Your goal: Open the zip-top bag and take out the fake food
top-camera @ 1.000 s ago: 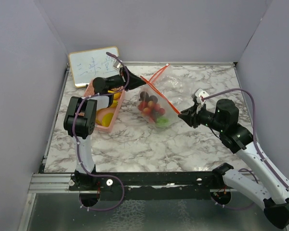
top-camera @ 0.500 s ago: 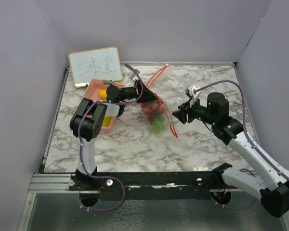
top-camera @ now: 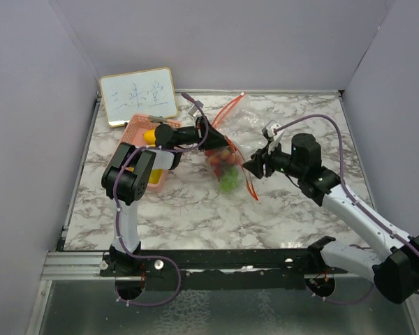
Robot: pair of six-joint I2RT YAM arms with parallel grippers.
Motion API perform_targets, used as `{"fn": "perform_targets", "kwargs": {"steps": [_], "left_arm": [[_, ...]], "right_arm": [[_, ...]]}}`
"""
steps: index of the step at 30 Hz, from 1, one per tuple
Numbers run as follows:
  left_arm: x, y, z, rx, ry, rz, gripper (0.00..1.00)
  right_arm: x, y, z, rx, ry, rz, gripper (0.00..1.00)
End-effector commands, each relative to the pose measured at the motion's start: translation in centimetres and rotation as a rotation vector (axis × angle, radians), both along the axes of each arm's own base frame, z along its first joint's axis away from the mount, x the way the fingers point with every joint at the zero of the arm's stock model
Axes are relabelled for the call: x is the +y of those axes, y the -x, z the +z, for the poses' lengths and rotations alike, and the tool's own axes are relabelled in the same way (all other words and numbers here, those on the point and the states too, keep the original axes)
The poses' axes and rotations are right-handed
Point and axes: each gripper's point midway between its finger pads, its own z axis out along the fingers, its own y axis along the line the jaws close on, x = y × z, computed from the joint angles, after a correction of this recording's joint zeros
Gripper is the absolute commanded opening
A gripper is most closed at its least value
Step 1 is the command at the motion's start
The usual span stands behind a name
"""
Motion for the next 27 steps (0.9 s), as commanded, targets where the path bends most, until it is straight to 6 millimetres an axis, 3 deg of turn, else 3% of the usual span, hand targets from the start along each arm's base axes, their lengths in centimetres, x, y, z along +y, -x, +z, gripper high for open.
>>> {"fn": "perform_targets", "kwargs": {"steps": [1, 11, 17, 20, 22, 25, 27], "left_arm": [[0.1, 1.7, 3.0, -0.235, 0.095, -0.007, 0.00], [0.1, 1.8, 2.9, -0.235, 0.093, -0.009, 0.00], [0.1, 1.9, 2.9, -0.229, 0.092, -0.011, 0.00], [0.1, 1.8, 2.9, -0.216, 0.092, -0.014, 0.16], [0.0, 1.7, 3.0, -0.211, 0.094, -0.014, 0.31], [0.0, 1.6, 3.1, -0.206, 0.101, -0.006, 0.65], [0.1, 1.4, 3.4, -0.205, 0.109, 0.004, 0.82]], "right_arm": [[0.9, -0.8, -0.1, -0.009, -0.034, 0.011, 0.46], [-0.9, -3.6, -2.1, 0.032, 0.012, -0.179, 0.40], [-1.7, -4.2, -1.8, 0.019, 0.012, -0.240, 0.15], [-1.9, -4.3, -1.1, -0.003, -0.004, -0.252, 0.02], [-2.0, -4.3, -0.8, -0.012, -0.011, -0.256, 0.01], [-2.1, -4.4, -0.2, -0.022, -0.020, -0.268, 0.01], [-2.3, -4.7, 0.4, -0.030, -0.030, -0.289, 0.01]]}}
